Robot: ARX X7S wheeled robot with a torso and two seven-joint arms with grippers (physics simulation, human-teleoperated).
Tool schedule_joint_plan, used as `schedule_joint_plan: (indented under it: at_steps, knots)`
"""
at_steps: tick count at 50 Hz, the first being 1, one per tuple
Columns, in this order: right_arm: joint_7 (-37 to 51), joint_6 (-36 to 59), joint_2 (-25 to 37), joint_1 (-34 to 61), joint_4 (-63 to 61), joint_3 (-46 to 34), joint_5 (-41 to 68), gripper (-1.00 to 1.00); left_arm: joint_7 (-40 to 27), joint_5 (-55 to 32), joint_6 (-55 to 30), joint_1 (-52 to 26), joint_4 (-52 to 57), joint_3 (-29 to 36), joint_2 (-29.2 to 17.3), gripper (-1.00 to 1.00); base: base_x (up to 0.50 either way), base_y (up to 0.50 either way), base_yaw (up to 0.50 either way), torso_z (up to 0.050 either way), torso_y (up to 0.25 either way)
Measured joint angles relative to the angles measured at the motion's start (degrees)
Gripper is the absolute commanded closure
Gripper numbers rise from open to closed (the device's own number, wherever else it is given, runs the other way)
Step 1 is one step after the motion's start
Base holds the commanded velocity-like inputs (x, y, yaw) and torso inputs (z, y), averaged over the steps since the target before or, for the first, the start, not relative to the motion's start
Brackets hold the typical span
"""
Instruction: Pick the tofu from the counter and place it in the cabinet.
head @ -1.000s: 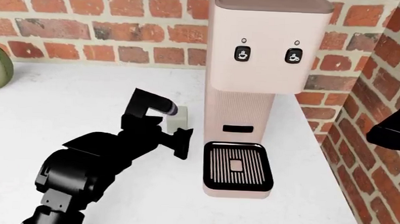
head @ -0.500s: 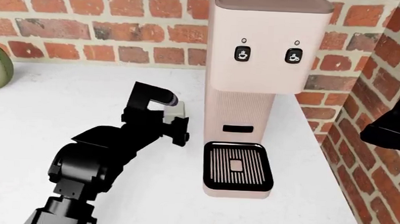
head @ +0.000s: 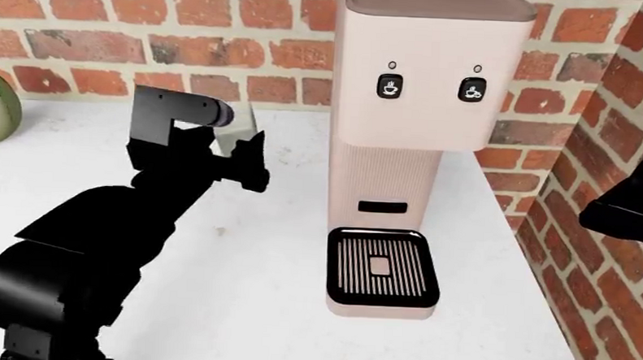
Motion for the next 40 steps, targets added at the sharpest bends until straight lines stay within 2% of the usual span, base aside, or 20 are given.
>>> schedule_joint_plan:
  at_steps: [13,25,34,40]
  knots:
    - [0.31,0.17,0.59,-0.77,-1.25,1.17,1.13,-1.00,-6.35,-8.54,-14.07,-1.26,21.92,-10.47,0.15,1.00,0.00,0.00,0.00,0.000,0.000]
    - [0.71,0.50,1.11,-0.69,-2.26,1.65,2.00,-1.00,-11.38,-17.98,-25.71,-5.35,34.64,-19.88,1.81,1.00,0.00,0.00,0.00,0.000,0.000]
    - [0.93,0.64,1.25,-0.55,-2.54,1.66,2.23,-1.00,-20.51,-30.98,-29.79,-9.22,37.81,-24.93,0.66,1.00,0.00,0.00,0.00,0.000,0.000]
    - [0.97,0.59,1.22,-0.55,-2.60,1.58,2.20,-1.00,-31.29,-44.27,-30.66,-14.29,37.10,-26.46,-1.68,1.00,0.00,0.00,0.00,0.000,0.000]
